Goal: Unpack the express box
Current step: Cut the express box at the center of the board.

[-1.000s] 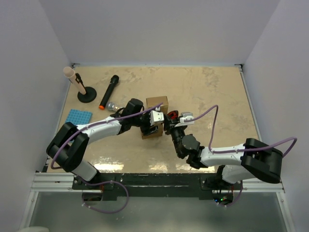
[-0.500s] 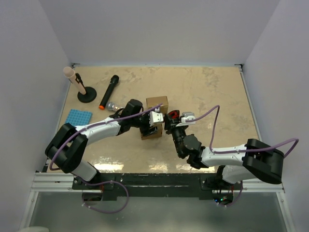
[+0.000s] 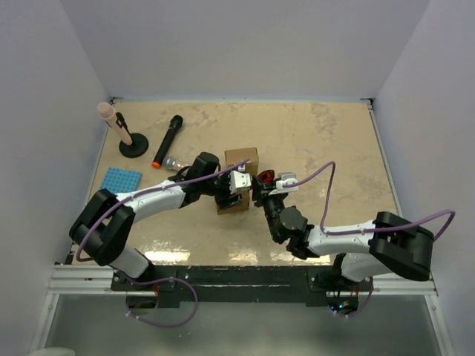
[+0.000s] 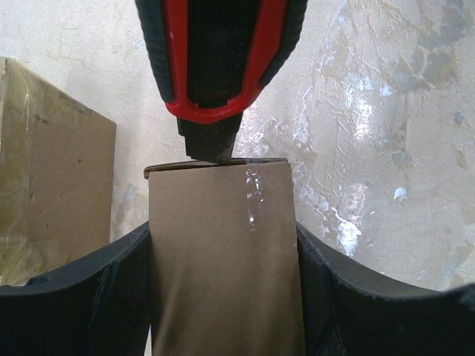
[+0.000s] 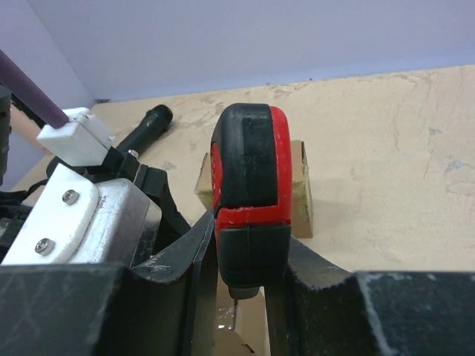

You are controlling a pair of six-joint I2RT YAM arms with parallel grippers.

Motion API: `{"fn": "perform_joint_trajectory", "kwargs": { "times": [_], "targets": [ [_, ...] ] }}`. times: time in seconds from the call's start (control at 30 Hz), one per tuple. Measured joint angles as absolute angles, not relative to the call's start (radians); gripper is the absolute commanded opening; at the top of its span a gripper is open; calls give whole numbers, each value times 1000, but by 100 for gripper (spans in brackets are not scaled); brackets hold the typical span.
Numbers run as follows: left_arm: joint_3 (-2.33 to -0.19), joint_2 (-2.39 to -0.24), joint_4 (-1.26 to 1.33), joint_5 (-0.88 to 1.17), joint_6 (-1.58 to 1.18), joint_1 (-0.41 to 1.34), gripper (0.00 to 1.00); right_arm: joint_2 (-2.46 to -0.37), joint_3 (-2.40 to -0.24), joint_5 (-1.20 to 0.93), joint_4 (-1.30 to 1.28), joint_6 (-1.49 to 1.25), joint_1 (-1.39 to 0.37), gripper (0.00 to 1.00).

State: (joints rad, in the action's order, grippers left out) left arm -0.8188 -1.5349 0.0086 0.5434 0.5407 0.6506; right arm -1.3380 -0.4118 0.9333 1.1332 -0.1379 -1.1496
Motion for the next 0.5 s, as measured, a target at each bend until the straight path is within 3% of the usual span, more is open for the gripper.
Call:
{"fn": "perform_joint_trajectory", "kwargs": {
  "times": [0.5],
  "targets": [
    [-814,-1533,23,529,503,650,0,-1341,-412,933,1088,-170,-1151,0]
  ]
}}
